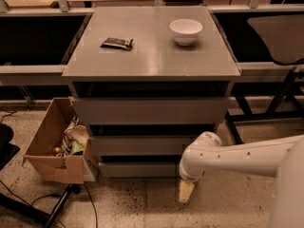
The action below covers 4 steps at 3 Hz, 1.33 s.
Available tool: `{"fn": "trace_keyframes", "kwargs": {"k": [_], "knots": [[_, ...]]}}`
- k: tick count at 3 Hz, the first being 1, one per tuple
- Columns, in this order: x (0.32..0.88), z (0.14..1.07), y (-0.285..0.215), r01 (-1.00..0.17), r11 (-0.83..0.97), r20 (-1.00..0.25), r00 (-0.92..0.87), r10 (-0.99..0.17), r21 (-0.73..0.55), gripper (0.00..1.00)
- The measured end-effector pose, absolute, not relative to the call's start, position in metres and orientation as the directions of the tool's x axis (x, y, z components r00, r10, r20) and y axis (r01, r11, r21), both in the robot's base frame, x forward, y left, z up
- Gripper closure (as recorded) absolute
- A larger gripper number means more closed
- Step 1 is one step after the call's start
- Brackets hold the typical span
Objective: Open bottom drawer
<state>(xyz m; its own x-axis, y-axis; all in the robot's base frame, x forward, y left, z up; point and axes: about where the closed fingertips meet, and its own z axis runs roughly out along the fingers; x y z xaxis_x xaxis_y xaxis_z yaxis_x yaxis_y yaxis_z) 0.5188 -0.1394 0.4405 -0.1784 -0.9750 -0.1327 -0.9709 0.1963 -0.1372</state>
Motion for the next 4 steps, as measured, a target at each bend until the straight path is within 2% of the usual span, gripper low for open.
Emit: {"fn": "trace_keyframes", "kwargs": {"k": [2,4], "knots": [[0.54,0.313,-0.131,-0.981,0.19,-0.152,-0.182,-0.971,-0.033,0.0],[0.553,0.286,-0.126,-0.985,0.168,-0.168,-0.16,-0.973,-0.036,0.0]]}}
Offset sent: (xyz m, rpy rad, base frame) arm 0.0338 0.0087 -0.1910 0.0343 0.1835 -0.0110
